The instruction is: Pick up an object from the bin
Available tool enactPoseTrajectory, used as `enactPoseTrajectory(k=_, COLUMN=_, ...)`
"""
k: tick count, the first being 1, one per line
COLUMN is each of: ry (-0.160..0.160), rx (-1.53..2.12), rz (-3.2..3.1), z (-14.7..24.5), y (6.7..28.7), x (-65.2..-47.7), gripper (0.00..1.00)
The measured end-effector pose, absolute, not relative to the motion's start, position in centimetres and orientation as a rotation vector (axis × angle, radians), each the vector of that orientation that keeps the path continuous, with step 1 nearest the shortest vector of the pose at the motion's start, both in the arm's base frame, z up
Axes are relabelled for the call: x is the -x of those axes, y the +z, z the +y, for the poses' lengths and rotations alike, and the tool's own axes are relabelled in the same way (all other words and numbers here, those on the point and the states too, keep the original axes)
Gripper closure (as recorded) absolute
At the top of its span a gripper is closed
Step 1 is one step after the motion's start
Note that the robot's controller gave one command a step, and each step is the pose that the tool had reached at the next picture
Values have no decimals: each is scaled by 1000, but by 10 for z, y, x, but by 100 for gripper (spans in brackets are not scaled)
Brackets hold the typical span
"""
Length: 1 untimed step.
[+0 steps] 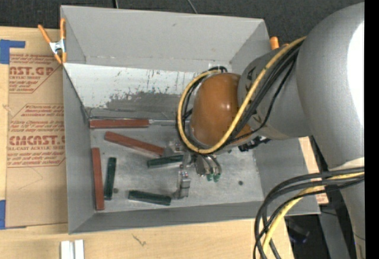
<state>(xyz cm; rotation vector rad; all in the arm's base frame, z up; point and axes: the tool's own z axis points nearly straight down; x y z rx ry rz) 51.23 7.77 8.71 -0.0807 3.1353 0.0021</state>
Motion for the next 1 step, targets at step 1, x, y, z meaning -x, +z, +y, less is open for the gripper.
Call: enactPoseTrajectory(k=1, ry=2, rx=334, rz=3118, z=87, y=71, x=-586, gripper=100)
